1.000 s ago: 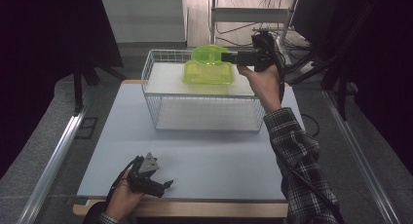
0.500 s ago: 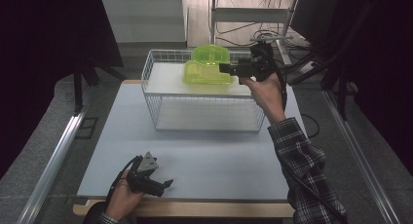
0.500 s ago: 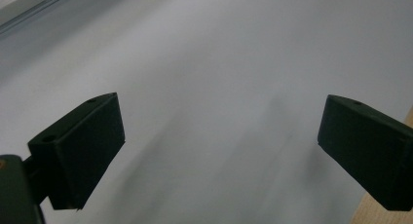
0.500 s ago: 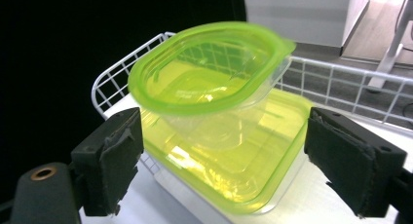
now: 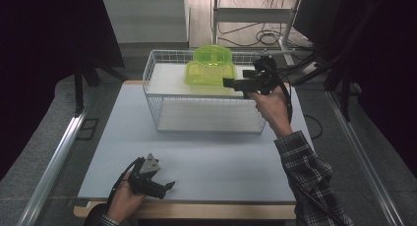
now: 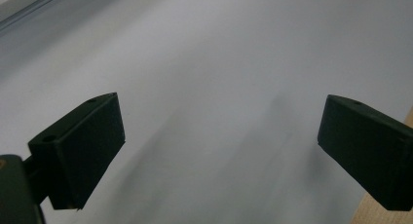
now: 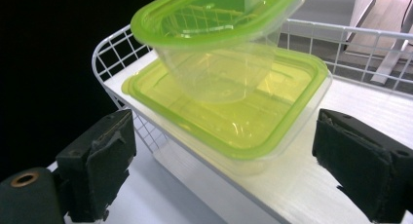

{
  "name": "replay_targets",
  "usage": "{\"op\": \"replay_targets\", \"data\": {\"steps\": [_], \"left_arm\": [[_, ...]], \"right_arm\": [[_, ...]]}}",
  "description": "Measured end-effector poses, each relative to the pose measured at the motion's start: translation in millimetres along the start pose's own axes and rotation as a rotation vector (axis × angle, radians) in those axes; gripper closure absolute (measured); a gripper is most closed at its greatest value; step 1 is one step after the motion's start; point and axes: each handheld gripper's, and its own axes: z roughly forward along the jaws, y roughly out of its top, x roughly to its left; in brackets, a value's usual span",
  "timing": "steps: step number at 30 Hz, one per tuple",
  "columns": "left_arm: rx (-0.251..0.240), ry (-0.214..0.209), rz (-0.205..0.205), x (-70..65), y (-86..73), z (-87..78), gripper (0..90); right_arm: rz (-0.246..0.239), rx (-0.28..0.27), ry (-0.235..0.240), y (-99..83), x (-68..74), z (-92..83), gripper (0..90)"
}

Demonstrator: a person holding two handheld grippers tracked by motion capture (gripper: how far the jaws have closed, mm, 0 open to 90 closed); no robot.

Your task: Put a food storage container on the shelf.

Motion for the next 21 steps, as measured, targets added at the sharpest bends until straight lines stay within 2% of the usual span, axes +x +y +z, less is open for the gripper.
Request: {"op": "replay_targets", "data": {"steps": [13, 21], "left_arm": [[-0.003, 0.0, -0.003, 0.3, -0.2, 0.0, 3.1], [-0.003, 0.001, -0.002, 0.2, -0.4, 0.2, 3.1]], "right_arm": [[-0.082, 0.039, -0.004, -20.3, 12.7, -4.7, 3.4], [-0.093, 0.051, 0.007, -32.2, 15.9, -8.0, 2.0]]}}
